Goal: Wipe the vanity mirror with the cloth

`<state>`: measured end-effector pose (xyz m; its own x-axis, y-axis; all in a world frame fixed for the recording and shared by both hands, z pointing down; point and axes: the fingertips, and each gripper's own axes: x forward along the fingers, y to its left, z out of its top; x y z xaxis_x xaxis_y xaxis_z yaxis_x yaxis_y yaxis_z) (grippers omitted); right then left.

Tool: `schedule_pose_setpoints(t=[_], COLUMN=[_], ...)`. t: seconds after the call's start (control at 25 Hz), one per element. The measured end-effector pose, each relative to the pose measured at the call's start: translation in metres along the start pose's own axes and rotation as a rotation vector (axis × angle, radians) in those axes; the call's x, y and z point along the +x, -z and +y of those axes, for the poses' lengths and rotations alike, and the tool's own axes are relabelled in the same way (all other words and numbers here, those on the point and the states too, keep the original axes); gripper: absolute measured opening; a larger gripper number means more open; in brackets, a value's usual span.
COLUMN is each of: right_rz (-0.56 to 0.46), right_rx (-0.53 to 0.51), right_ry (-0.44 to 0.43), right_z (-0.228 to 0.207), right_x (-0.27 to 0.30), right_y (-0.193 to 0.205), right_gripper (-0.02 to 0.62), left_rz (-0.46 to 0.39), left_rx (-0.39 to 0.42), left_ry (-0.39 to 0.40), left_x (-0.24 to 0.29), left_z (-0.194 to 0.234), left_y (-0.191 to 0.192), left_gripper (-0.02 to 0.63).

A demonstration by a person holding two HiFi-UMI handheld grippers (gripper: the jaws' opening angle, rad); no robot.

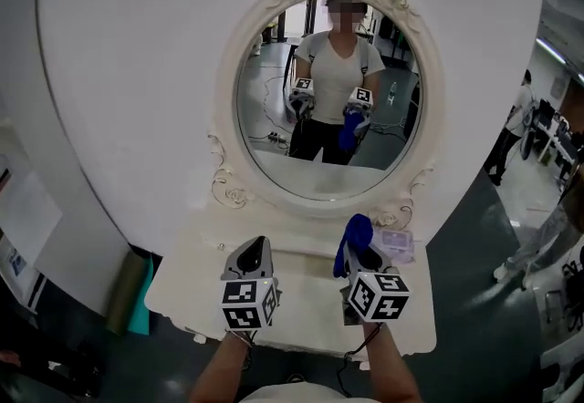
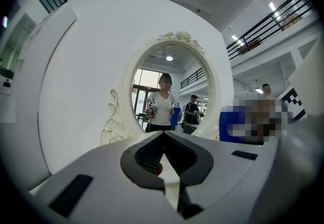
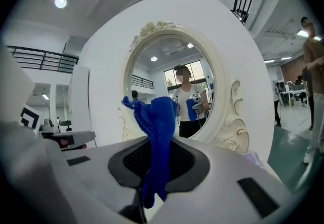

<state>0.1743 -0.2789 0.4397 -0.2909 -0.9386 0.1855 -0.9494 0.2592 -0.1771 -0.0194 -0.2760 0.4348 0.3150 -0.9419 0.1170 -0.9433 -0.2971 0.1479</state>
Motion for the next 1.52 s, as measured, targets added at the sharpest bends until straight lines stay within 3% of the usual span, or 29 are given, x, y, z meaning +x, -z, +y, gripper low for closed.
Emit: schedule_pose_setpoints(t=[0.48,0.76,1.04,1.36,1.52], right_rz=[0.06,0.038,-0.033,-0.125,-0.127], right_rx=[-0.02,-0.176,-0.446,-0.8,-0.93], right_ry=[-0.074,-0.113,-0.153,-0.094,-0.049], right_z=[-0.001,0.019,0.059,0.11,0.132], right_x=[0.043,0.066,0.096,0.134,0.15], right_y=[0.006,-0.033,-0.122,-0.23,-0.271], right_gripper=[0.066,0.066,0.066,0.066,0.066], left_rz=[0.02,-0.007,-0.064,-0.174,-0.195], left_rx=[0.019,0.04,0.04,0.281,0.304], left_ry=[-0.043,-0.022,0.054,-0.008,-0.006], left_x=[0.036,0.062,0.089,0.107,0.117], left_z=[0.008,0.02,0.038,0.058,0.062], left_y=[-0.004,-0.031,-0.1,-0.201,-0.237], left_gripper=[0.004,0.003,0.004,0.004,0.004])
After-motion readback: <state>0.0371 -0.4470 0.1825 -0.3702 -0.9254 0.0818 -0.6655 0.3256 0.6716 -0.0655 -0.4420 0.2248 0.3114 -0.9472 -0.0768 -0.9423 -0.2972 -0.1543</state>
